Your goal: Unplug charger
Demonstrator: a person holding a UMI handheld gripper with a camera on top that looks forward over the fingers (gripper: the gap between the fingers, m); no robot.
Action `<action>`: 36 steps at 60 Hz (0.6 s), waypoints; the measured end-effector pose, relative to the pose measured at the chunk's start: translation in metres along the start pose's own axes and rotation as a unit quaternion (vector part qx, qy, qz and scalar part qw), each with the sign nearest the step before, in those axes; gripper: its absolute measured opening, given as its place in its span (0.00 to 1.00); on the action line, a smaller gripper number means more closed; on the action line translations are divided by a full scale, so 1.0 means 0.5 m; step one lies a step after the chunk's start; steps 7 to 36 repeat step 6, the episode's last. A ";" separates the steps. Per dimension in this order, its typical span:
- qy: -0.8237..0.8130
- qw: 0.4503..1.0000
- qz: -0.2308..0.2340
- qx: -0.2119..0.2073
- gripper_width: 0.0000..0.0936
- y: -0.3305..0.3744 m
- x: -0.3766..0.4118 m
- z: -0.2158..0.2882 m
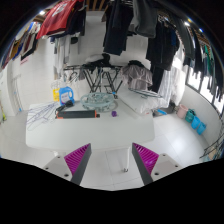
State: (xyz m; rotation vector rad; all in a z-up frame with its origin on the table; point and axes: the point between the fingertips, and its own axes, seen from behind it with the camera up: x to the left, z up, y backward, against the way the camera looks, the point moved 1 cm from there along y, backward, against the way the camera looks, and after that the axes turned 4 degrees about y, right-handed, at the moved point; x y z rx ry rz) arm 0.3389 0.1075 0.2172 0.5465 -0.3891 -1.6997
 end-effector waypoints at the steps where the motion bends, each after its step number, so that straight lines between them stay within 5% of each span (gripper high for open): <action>1: 0.001 1.000 0.000 0.000 0.91 0.001 -0.001 -0.002; 36: 0.005 1.000 -0.005 -0.003 0.91 0.010 -0.012 -0.003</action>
